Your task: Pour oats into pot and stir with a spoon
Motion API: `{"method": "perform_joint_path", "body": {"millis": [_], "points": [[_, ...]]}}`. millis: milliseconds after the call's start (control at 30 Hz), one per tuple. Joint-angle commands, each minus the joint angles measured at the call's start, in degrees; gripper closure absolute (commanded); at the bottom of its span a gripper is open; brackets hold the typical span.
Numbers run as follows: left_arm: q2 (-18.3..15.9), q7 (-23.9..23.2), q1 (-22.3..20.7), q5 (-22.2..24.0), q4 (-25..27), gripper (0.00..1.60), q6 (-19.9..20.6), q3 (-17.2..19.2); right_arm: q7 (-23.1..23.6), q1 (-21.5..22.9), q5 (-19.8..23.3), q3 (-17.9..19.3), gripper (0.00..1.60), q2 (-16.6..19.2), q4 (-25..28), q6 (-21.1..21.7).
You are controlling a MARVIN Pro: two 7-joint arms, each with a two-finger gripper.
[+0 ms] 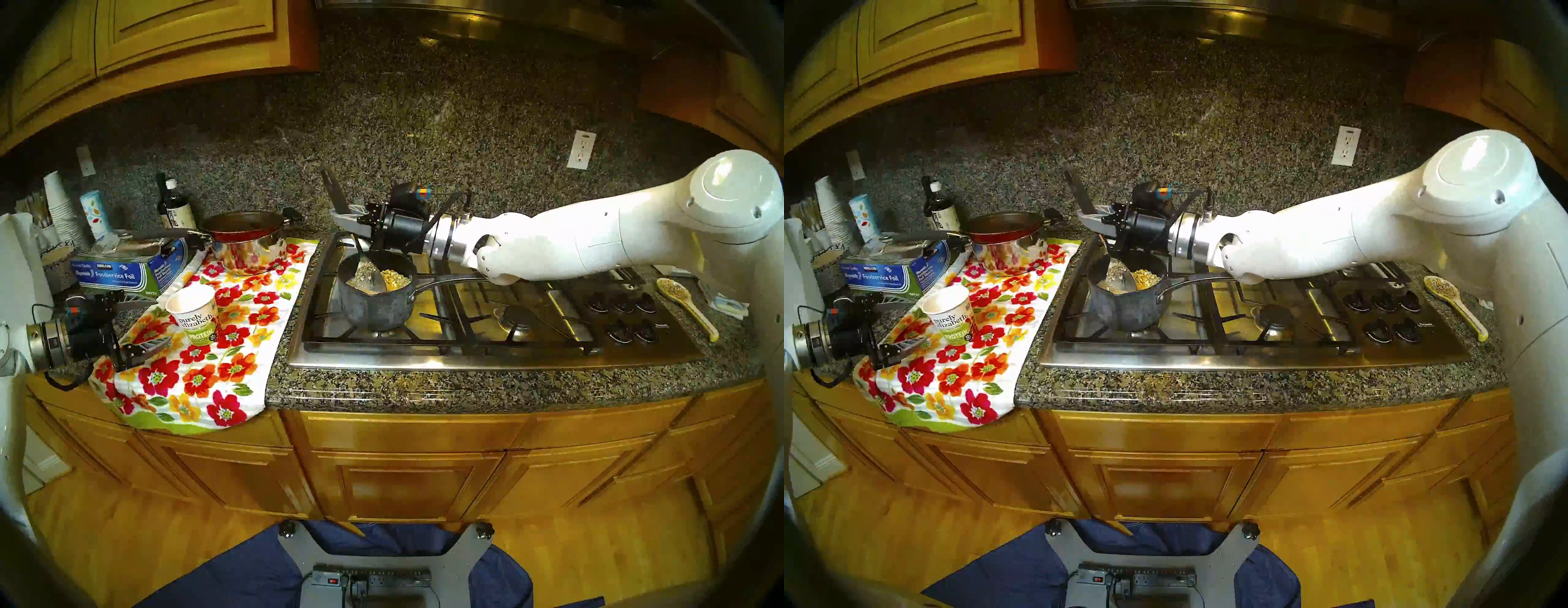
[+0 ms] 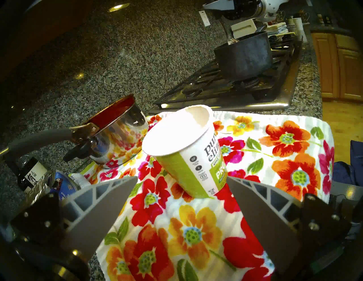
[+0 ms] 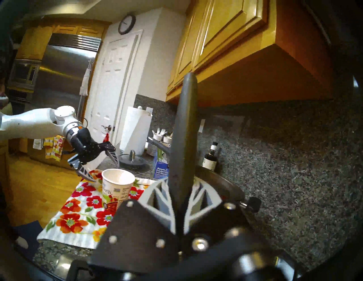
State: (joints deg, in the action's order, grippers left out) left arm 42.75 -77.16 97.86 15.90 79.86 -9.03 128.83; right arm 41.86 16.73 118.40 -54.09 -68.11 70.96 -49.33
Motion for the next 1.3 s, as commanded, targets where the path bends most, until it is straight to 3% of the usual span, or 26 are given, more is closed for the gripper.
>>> {"method": "perform_joint_path", "body": {"millis": [0,167,367,767,1067,1267], "points": [[-0.82,0.08,-0.98,0.66,0.77,0.00,-0.01,1.15,-0.77,4.67,-0.33,-2.00,1.60,5.92,1.57,-0.93],[-0.81,0.08,-0.98,0.67,0.78,0.00,-0.01,1.16,-1.22,4.80,-0.47,-4.34,1.60,7.04,0.06,-0.80],[-0.80,0.05,-0.97,0.73,0.81,0.00,0.03,1.21,-1.50,3.38,-0.03,-5.16,1.60,5.71,-3.73,-0.57],[-0.80,0.04,-0.97,0.75,0.82,0.00,0.04,1.22,-0.62,-1.61,1.82,-2.55,1.60,-0.99,-14.08,0.73],[-0.81,0.07,-0.97,0.70,0.79,0.00,0.01,1.18,0.09,-1.38,2.77,0.68,1.60,-4.17,-14.02,1.06],[-0.81,0.07,-0.97,0.71,0.79,0.00,0.01,1.19,1.09,-0.34,2.95,2.14,1.60,-4.39,-12.09,0.87]]}}
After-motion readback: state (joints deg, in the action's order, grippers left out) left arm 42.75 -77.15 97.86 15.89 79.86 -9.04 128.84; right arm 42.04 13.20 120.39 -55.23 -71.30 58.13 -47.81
